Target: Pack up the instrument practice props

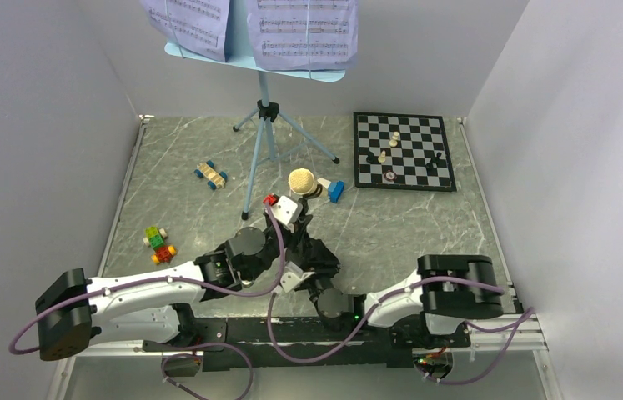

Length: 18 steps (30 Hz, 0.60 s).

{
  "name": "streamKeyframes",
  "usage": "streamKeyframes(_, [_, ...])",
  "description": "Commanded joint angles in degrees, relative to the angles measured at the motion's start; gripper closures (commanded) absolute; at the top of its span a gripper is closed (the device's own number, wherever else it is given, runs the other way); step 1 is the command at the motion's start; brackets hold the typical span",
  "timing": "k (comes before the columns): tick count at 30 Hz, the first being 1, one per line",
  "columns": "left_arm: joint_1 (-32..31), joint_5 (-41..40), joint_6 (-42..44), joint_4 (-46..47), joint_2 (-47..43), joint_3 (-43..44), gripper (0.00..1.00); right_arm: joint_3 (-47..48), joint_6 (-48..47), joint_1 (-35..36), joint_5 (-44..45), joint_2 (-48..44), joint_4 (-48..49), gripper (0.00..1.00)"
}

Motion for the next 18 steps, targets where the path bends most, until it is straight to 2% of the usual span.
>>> streamKeyframes(1, [1.4,-6.9,3.2,-4.9,1.6,1.0,1.00,-1.2,6.4,1.7,7.1,-6.4,-12.1,0.40])
streamKeyframes(3, [1.4,-7.0,3.4,-5.1,1.8,1.5,1.00,0.3,15.1,1.9,6.6,-10.3,-22.5,0.28])
streamKeyframes(6, [1.4,-7.1,3.5,-5.2,2.3,2.0,1.00,1.1,23.1,2.2,5.7,-14.8,-32.2,0.21])
streamKeyframes(8, [1.4,-7.3,3.6,-5.1,2.7,2.2,1.00,1.6,26.6,2.6,5.5,-17.5,-36.1,0.19])
streamKeyframes(11, [1.4,-7.3,3.6,-5.0,3.0,2.5,1.00,4.5,41.0,3.0,2.2,-23.8,-53.4,0.18])
streamKeyframes(12, [1.4,-7.2,3.6,-5.0,3.1,2.6,1.00,4.7,44.5,3.0,0.5,-27.8,-56.3,0.18])
streamKeyframes(15, [1.4,-7.2,3.4,-4.8,3.1,2.5,1.00,3.8,54.9,0.8,-7.2,-38.4,-60.9,0.12])
streamKeyframes(18, [1.4,-7.2,3.1,-4.6,3.0,2.4,1.00,3.0,67.8,-9.1,-21.1,-46.6,-64.6,0.09])
